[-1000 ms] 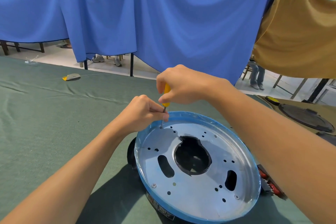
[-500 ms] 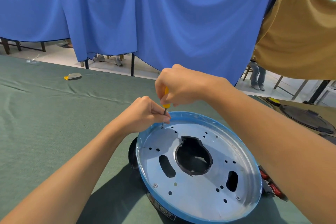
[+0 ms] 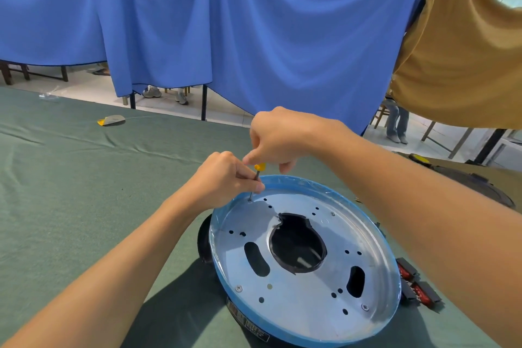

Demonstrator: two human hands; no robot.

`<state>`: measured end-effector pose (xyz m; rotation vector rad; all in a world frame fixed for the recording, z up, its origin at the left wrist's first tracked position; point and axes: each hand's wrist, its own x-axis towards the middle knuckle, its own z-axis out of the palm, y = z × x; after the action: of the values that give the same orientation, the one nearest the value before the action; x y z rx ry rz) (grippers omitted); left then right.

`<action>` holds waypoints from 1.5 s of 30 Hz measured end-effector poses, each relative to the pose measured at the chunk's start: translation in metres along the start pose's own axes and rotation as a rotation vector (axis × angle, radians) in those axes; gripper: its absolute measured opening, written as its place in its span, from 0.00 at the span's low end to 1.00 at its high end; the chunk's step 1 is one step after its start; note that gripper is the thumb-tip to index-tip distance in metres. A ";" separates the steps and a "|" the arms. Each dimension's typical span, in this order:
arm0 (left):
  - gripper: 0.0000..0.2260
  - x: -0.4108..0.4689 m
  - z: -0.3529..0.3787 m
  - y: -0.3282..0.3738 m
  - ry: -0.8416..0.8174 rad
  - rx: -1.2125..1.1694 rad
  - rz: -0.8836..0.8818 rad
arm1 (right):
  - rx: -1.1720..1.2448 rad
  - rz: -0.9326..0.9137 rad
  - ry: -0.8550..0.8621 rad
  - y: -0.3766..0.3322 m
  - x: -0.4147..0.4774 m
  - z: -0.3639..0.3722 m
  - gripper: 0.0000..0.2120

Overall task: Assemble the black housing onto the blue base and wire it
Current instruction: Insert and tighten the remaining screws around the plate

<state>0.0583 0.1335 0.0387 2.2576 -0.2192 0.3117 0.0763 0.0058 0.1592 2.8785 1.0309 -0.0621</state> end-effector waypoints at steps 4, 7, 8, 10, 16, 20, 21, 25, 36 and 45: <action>0.02 -0.001 0.000 -0.003 0.012 -0.063 0.011 | -0.178 -0.175 -0.020 -0.003 -0.002 -0.006 0.02; 0.02 -0.002 0.001 -0.006 0.010 -0.084 0.033 | -0.253 -0.191 -0.015 -0.008 0.001 -0.006 0.08; 0.01 -0.003 0.001 -0.006 0.007 -0.098 0.032 | -0.257 -0.190 -0.025 -0.010 0.002 -0.006 0.10; 0.03 -0.003 0.002 -0.006 0.002 -0.120 0.026 | -0.249 -0.180 -0.050 -0.012 0.005 -0.006 0.13; 0.02 -0.004 0.003 -0.003 0.002 -0.105 0.010 | -0.118 -0.022 -0.148 -0.017 0.013 -0.006 0.14; 0.02 -0.004 0.004 -0.003 0.013 -0.054 0.017 | -0.003 0.064 -0.189 -0.020 0.015 -0.009 0.14; 0.03 -0.004 0.003 -0.002 0.014 -0.051 0.015 | 0.015 0.075 -0.193 -0.022 0.016 -0.010 0.13; 0.02 -0.002 0.003 -0.003 0.009 -0.047 0.007 | -0.045 0.071 -0.231 -0.025 0.015 -0.014 0.13; 0.01 0.000 0.003 -0.005 -0.015 -0.051 -0.028 | -0.382 -0.270 -0.095 -0.010 0.005 -0.017 0.06; 0.04 -0.002 0.003 -0.002 -0.005 -0.046 -0.028 | -0.230 0.067 -0.272 -0.012 0.019 -0.013 0.13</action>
<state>0.0576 0.1324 0.0351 2.2140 -0.1955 0.2839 0.0834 0.0286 0.1699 2.6032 0.8309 -0.3008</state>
